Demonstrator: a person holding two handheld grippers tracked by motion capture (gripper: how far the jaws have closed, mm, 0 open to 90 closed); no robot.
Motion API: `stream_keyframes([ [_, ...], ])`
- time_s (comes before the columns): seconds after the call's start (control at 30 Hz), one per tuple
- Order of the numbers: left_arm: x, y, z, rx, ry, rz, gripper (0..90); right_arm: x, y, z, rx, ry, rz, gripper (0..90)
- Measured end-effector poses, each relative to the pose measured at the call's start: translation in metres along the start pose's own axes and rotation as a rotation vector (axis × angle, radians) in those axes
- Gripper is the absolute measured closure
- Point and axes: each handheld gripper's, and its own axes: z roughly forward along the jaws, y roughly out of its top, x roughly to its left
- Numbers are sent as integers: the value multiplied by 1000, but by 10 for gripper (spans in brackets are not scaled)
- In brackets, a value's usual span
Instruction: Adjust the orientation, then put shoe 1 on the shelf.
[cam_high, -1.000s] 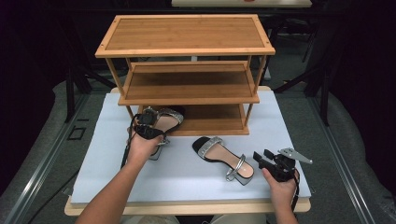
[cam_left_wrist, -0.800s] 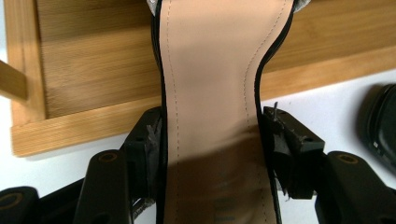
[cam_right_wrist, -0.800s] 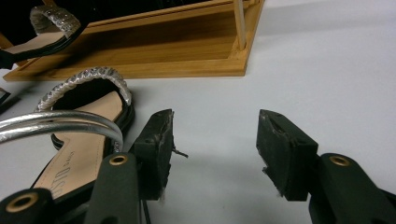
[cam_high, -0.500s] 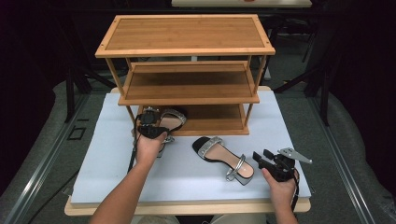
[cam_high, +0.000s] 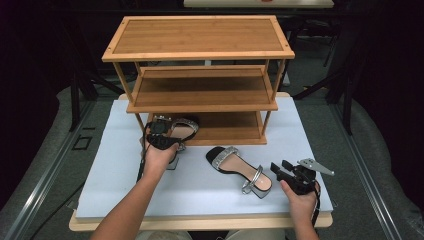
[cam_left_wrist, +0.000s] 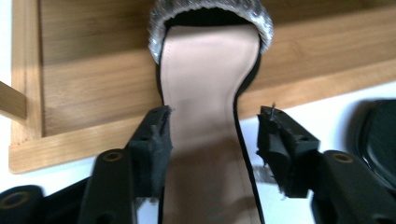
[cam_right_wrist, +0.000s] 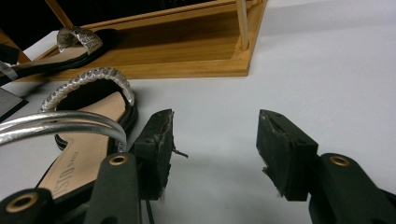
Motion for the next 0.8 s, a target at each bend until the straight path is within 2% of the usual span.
stream_keyframes([
  [0.07,2,-2,-6,-1,-25,11,395,0,0,0,2,0,2,457],
  [0.13,4,-5,-11,-7,-32,24,368,0,0,0,2,1,2,457],
  [0.17,8,-9,-18,-14,-52,33,358,0,0,0,1,-2,-1,457],
  [0.2,8,-9,-18,-14,-52,33,354,0,0,0,1,-2,-1,457],
  [0.27,14,-14,-32,-34,-86,46,346,0,0,0,8,-1,5,457],
  [0.3,14,-14,-32,-34,-86,46,336,0,0,-1,7,-4,3,457],
  [0.33,19,-18,-40,-49,-113,62,330,0,0,0,-2,-1,2,457],
  [0.43,30,-27,-53,-64,-150,88,299,0,0,-1,-5,-3,4,457],
  [0.53,40,-38,-63,-83,-160,123,286,0,0,-2,3,-6,6,456],
  [0.6,47,-45,-68,-108,-164,130,287,0,0,-1,-6,-3,7,456],
  [0.77,56,-59,-68,-103,-199,127,286,0,0,-2,-1,-8,3,455],
  [0.8,58,-66,-66,-101,-213,112,286,0,1,-4,6,-10,7,455],
])
